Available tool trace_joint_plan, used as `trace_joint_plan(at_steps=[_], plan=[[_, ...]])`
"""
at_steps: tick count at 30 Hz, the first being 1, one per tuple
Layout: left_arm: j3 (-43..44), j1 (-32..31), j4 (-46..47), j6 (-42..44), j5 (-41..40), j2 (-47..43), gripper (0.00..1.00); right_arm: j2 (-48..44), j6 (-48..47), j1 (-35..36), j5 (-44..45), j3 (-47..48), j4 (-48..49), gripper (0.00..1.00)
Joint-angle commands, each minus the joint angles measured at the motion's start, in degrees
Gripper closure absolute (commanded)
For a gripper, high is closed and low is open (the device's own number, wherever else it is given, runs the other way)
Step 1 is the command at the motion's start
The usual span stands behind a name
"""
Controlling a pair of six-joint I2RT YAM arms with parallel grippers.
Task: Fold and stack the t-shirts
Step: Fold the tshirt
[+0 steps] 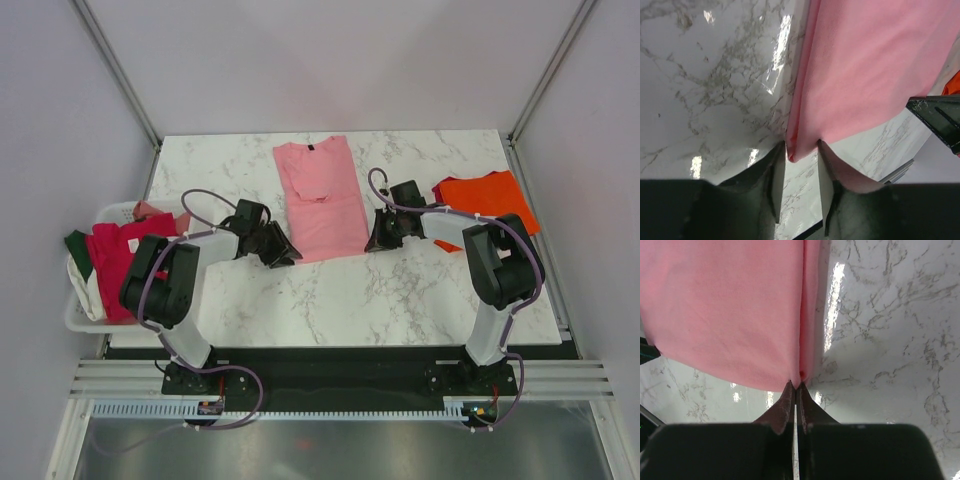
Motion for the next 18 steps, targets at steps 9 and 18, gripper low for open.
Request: trace_joint_plan(at_steps=[9, 18], plan=[[0.9, -0.3, 0.7, 5.0, -1.5, 0.3, 0.98, -6.0, 0.2, 1.6, -0.7, -6.4, 1.3, 1.00], [-10.2, -0.4, -3.1, 9.0, 1.3, -11.5, 0.98, -19.2, 4.9, 7.9, 2.0, -20.0, 2.8, 0.98]])
